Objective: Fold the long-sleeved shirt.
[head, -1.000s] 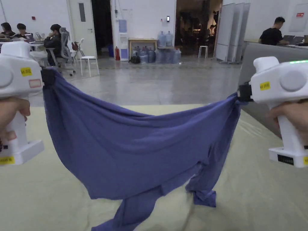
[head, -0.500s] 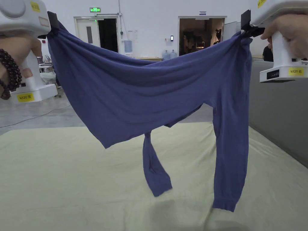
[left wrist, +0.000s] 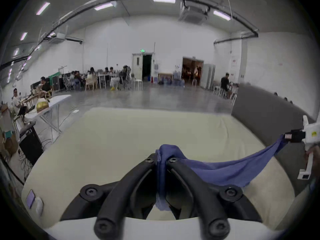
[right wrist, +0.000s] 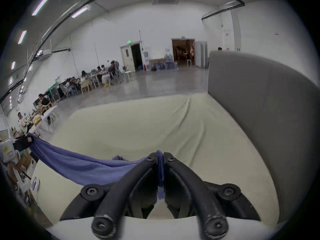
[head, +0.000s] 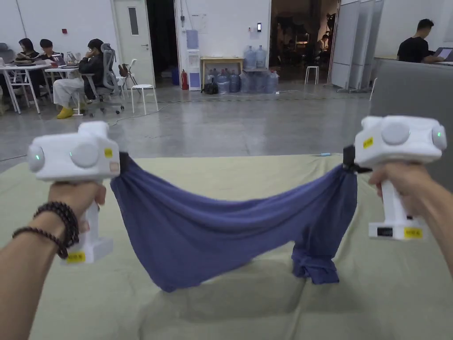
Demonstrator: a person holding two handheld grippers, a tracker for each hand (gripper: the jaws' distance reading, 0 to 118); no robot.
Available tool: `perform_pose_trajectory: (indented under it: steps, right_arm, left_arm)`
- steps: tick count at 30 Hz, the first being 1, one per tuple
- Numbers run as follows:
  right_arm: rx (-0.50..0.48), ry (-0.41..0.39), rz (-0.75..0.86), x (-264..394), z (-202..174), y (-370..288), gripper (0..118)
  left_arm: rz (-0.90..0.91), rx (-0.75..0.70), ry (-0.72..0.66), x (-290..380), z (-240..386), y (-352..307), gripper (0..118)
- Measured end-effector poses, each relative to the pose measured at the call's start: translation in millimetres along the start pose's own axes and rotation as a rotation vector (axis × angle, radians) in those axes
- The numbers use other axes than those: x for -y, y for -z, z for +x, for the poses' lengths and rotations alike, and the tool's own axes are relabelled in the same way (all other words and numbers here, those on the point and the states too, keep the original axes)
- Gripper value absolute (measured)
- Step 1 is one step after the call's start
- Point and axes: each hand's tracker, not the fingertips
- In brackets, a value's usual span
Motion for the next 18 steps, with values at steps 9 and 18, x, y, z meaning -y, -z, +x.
perform_pose_trajectory:
  steps: [9,18]
  right_arm:
    - [-0.056,-0.152,-0.031,131,19,-91,2]
    - [-0.113,-0.222,-0.347,320,42,-147,2]
  left_arm:
    - [-0.028,0.075,-0.05,118,-24,-93,0]
    - [-0.285,0.073,-0.031,313,-42,-176,0]
